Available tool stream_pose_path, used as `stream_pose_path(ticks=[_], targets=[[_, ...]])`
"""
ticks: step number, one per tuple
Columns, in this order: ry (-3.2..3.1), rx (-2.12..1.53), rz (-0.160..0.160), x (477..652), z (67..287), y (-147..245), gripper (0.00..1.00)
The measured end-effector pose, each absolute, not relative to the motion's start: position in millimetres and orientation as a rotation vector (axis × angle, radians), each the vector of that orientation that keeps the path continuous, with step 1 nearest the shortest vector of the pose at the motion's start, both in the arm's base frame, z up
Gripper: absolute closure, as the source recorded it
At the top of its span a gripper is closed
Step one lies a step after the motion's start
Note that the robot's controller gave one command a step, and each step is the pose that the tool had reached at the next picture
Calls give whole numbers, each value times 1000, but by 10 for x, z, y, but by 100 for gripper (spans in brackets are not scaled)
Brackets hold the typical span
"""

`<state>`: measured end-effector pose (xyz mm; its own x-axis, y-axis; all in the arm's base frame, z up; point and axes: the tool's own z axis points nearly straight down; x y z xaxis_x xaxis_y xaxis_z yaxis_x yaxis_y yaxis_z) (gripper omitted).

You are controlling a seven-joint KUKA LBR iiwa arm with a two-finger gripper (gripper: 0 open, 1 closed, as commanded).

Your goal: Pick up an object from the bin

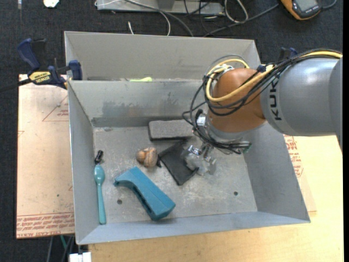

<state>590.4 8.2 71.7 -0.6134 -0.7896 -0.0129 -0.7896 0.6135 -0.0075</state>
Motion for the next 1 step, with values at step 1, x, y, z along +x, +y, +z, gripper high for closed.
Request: stream_pose_path(ticks=[1], targets=[[2717, -1560, 8, 5847, 1264, 91, 100]])
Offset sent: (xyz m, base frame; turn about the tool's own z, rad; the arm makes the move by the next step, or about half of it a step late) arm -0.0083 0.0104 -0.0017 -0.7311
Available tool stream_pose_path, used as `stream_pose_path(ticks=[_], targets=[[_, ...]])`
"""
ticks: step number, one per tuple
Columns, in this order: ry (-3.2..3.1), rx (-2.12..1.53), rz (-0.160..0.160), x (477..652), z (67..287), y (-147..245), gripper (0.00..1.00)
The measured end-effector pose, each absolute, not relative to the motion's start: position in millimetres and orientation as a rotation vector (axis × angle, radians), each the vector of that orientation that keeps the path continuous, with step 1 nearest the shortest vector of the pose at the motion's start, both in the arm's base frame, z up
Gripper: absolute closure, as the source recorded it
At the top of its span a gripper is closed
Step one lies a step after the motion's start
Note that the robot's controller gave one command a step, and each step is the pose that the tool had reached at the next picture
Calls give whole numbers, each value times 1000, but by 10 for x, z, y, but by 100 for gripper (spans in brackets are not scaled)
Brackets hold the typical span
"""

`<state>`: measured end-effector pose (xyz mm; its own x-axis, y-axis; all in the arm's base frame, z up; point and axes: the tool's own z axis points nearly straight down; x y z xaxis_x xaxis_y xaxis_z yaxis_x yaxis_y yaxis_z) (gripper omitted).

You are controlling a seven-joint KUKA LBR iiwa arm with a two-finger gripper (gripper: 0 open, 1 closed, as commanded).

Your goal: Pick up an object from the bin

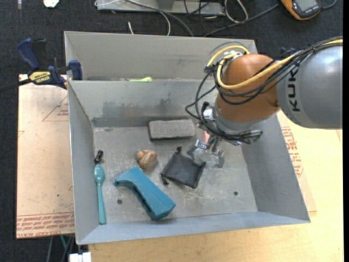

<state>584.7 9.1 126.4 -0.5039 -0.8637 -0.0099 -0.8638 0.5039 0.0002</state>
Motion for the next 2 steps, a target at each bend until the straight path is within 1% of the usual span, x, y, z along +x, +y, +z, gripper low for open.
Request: stream_pose_path(ticks=[1, 2], targets=[[2912, -1148, 7, 5848, 1310, 123, 100], [2868, -1263, 9, 5719, 1958, 119, 100]])
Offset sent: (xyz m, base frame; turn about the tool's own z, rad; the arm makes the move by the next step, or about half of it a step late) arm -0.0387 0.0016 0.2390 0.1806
